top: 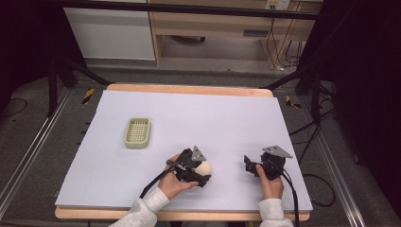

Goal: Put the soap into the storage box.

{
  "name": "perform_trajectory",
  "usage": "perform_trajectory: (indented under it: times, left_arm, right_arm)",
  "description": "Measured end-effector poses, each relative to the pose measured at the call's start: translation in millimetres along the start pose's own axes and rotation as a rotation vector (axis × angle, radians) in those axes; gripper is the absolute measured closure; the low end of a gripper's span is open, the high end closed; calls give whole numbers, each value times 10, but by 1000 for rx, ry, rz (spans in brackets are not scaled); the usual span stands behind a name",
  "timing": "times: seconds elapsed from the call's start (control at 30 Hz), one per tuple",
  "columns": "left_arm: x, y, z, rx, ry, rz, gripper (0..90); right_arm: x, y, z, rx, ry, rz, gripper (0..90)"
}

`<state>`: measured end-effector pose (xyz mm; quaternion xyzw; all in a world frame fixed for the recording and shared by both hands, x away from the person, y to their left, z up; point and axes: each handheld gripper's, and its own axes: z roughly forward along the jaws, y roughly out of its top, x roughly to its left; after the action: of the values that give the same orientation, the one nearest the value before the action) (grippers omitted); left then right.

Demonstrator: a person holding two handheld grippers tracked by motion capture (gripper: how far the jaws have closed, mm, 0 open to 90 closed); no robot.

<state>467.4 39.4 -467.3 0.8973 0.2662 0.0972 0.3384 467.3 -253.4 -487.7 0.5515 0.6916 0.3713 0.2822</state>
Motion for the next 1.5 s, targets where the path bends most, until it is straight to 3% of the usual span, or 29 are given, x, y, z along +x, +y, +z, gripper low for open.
perform_trajectory:
  times: [1.1, 1.5]
  left_arm:
    - [-11, 21, -6, 16, 7, 12, 237]
    - [9, 56, -158, -2, 0, 12, 237]
  right_arm:
    - [-3, 1, 2, 3, 7, 2, 42]
    - [-6, 1, 3, 5, 7, 1, 42]
